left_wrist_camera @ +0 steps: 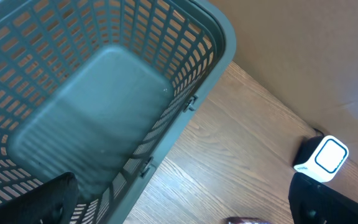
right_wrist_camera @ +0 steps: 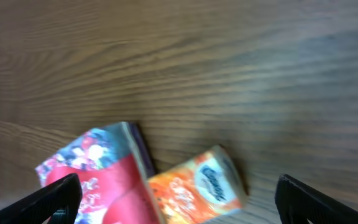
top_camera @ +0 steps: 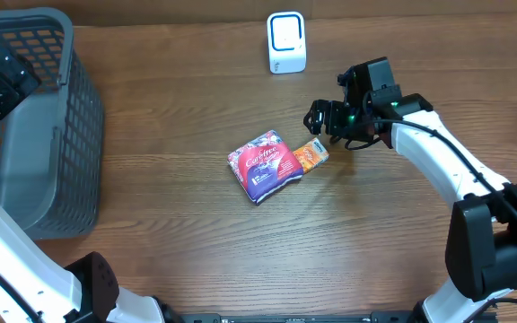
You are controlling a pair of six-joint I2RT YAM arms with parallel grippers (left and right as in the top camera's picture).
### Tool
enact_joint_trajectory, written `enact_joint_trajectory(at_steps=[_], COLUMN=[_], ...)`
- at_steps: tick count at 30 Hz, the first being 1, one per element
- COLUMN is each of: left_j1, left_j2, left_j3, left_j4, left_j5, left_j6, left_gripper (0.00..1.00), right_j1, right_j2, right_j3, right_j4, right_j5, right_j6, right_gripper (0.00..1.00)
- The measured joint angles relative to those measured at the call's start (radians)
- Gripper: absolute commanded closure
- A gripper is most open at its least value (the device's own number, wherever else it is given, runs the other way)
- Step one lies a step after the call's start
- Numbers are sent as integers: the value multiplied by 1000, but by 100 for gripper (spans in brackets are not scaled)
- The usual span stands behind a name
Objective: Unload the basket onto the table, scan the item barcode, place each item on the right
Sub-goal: 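Lower the right gripper and grasp the pink Carefree pack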
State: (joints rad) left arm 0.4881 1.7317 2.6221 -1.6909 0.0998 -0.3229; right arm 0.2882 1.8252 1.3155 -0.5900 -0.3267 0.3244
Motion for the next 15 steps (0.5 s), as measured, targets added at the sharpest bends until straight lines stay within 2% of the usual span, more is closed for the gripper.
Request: enact_joint_trajectory(at_steps=[5, 10, 15], left_j1=[0, 0, 0], left_j2=[0, 0, 0], left_j3=[0, 0, 0], left_j4=[0, 0, 0], left_j5=[0, 0, 0], left_j6=[0, 0, 0], left_gripper=[0, 0, 0], right_j1=[40, 94, 100], right_j2=[17, 72, 130], right_j3=[0, 0, 0], right_j4=[53, 48, 60], right_j5=[-6, 29, 3], right_j6=[-47, -76, -89], right_gripper=[4, 19, 24])
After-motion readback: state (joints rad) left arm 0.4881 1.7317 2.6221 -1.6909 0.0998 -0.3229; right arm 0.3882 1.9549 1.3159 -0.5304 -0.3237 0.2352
